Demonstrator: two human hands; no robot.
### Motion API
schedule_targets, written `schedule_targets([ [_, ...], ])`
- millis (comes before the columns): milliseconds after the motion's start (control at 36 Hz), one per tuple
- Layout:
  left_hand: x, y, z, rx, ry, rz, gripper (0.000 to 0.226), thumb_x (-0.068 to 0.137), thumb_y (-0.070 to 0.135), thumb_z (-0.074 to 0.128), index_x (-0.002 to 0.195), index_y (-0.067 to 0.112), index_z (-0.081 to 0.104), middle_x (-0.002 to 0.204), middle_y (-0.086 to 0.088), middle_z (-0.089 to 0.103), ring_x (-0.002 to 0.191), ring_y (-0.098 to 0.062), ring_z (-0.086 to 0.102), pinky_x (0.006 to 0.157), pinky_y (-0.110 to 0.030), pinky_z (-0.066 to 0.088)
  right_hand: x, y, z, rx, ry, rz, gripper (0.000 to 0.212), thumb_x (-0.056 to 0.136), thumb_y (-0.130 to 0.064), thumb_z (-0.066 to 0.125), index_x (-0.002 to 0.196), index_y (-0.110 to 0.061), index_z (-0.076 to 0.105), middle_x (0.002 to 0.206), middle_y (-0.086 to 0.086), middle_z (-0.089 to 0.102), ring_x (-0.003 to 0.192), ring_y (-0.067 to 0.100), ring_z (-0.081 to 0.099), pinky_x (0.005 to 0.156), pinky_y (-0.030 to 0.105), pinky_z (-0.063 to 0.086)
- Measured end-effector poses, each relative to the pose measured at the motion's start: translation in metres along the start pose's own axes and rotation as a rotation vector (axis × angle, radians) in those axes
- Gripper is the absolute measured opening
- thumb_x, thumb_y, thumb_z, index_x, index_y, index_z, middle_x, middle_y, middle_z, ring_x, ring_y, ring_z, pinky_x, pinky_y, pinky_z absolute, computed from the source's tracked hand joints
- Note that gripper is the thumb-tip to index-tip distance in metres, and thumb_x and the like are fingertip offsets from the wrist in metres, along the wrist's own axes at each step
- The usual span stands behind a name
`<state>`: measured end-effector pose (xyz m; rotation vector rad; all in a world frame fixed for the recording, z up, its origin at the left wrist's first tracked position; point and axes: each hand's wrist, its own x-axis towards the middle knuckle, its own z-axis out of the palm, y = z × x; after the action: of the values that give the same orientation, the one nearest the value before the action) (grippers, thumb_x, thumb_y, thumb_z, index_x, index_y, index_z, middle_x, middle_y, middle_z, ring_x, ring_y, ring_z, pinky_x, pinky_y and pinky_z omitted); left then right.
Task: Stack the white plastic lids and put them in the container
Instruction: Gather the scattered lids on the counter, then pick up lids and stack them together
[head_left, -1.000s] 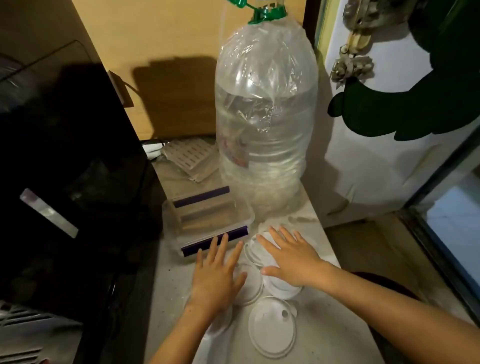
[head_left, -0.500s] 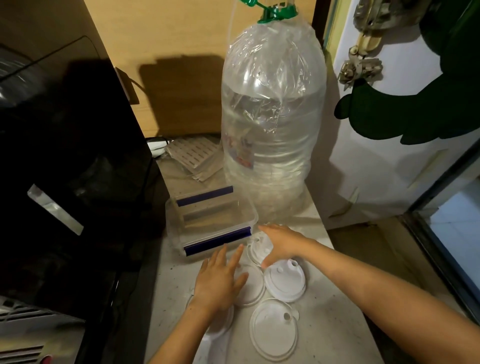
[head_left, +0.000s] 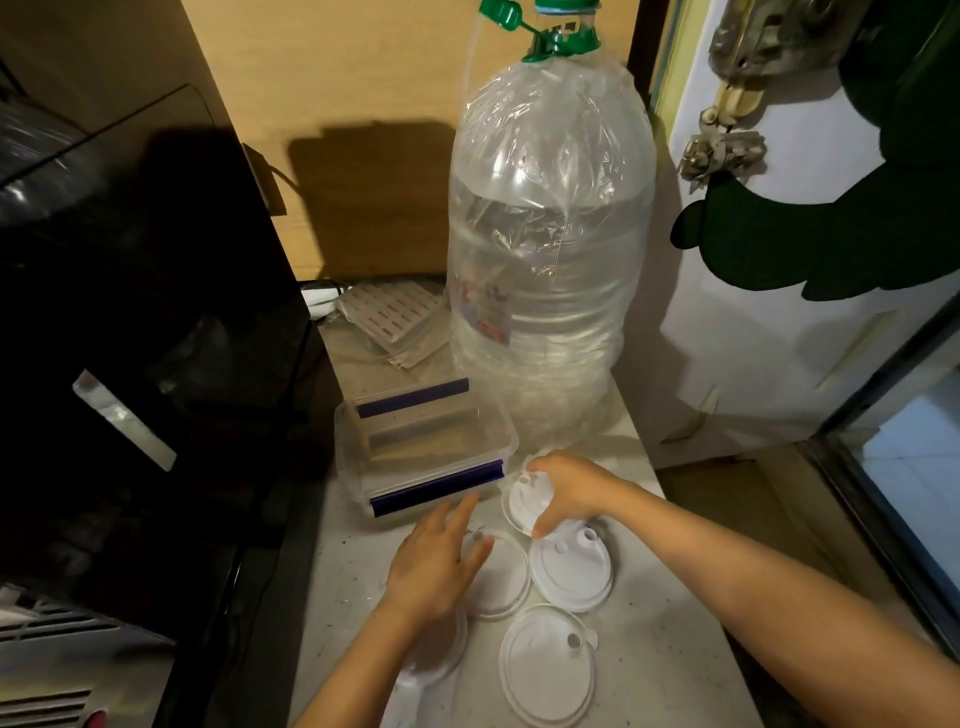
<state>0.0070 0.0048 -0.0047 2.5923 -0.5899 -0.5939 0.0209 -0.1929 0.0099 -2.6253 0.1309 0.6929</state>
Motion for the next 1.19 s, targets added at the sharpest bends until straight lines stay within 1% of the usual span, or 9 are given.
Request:
schedule_targets([
  [167, -0.001, 0.009, -0.007, -0.234, -0.005, -0.011, 0.057, 0.091, 0.046, 0.040, 0.142, 0.032, 0.017, 0.154, 0.001, 0.021, 0.138, -0.018, 0.024, 0.110, -0.036, 0.025, -0.024, 0.001, -0.023, 0.016, 0.068, -0.004, 0.086, 0.064, -0.035, 0.080, 0.137, -0.019, 0.037, 0.142, 0.003, 0.042, 0.126, 0.024, 0.043, 0.099, 0.035, 0.042],
  [306, -0.004, 0.024, -0.017, -0.763, -0.079, -0.025, 0.065, 0.085, 0.049, 0.048, 0.141, 0.032, 0.019, 0.150, 0.001, 0.027, 0.133, -0.019, 0.032, 0.106, -0.035, 0.028, -0.051, -0.011, -0.049, 0.134, 0.187, -0.071, 0.086, 0.065, -0.032, 0.081, 0.137, -0.020, 0.036, 0.141, 0.004, 0.040, 0.128, 0.021, 0.040, 0.100, 0.030, 0.035],
  [417, -0.004, 0.034, -0.029, -1.045, -0.138, 0.062, 0.088, 0.058, 0.072, 0.059, 0.135, 0.044, 0.027, 0.144, 0.007, 0.037, 0.126, -0.013, 0.041, 0.104, -0.037, 0.035, -0.070, -0.035, -0.061, 0.262, 0.275, -0.152, 0.089, 0.064, -0.032, 0.082, 0.139, -0.022, 0.035, 0.142, 0.002, 0.039, 0.129, 0.019, 0.039, 0.104, 0.031, 0.034],
  [500, -0.003, 0.036, -0.034, -1.289, -0.175, 0.115, 0.106, 0.044, 0.072, 0.071, 0.135, 0.031, 0.035, 0.130, 0.001, 0.057, 0.115, -0.018, 0.057, 0.098, -0.042, 0.044, -0.081, -0.053, -0.059, 0.307, 0.290, -0.202, 0.091, 0.064, -0.034, 0.081, 0.140, -0.023, 0.032, 0.143, 0.000, 0.037, 0.129, 0.018, 0.038, 0.105, 0.032, 0.035],
  [583, -0.006, 0.035, -0.038, -1.507, -0.199, 0.166, 0.096, 0.040, 0.063, 0.080, 0.121, 0.019, 0.052, 0.113, -0.005, 0.069, 0.103, -0.024, 0.064, 0.088, -0.042, 0.051, -0.088, -0.069, -0.052, 0.354, 0.292, -0.244, 0.089, 0.065, -0.036, 0.080, 0.139, -0.026, 0.033, 0.141, -0.003, 0.037, 0.127, 0.015, 0.038, 0.101, 0.028, 0.035],
  [694, -0.017, 0.038, -0.042, -1.698, -0.223, 0.231, 0.072, 0.034, 0.052, 0.087, 0.096, 0.018, 0.071, 0.100, -0.009, 0.073, 0.094, -0.024, 0.068, 0.072, -0.040, 0.059, -0.096, -0.084, -0.042, 0.382, 0.291, -0.282, 0.086, 0.066, -0.036, 0.080, 0.138, -0.028, 0.034, 0.141, -0.005, 0.036, 0.128, 0.014, 0.039, 0.102, 0.031, 0.040],
  [778, -0.024, 0.036, -0.043, -1.750, -0.199, 0.248, 0.068, 0.035, 0.044, 0.089, 0.095, 0.015, 0.071, 0.095, -0.010, 0.074, 0.089, -0.023, 0.070, 0.062, -0.035, 0.058, -0.099, -0.090, -0.036, 0.366, 0.290, -0.304, 0.088, 0.067, -0.039, 0.078, 0.140, -0.028, 0.031, 0.143, -0.007, 0.034, 0.128, 0.013, 0.039, 0.099, 0.028, 0.039],
  [1028, -0.037, 0.027, -0.036, -1.692, -0.146, 0.229, 0.061, 0.036, 0.045, 0.086, 0.089, 0.017, 0.074, 0.090, -0.007, 0.075, 0.085, -0.020, 0.070, 0.069, -0.033, 0.058, -0.098, -0.088, -0.024, 0.303, 0.203, -0.317, 0.090, 0.071, -0.046, 0.073, 0.143, -0.028, 0.023, 0.149, -0.006, 0.028, 0.134, 0.015, 0.033, 0.106, 0.031, 0.034],
  [1194, -0.042, 0.019, -0.028, -1.702, -0.134, 0.127, 0.090, 0.032, 0.043, 0.088, 0.112, 0.016, 0.058, 0.104, -0.015, 0.067, 0.096, -0.030, 0.064, 0.070, -0.039, 0.058, -0.097, -0.057, -0.038, 0.342, 0.165, -0.244, 0.096, 0.072, -0.040, 0.074, 0.145, -0.029, 0.014, 0.156, -0.002, 0.017, 0.140, 0.017, 0.024, 0.109, 0.032, 0.027],
])
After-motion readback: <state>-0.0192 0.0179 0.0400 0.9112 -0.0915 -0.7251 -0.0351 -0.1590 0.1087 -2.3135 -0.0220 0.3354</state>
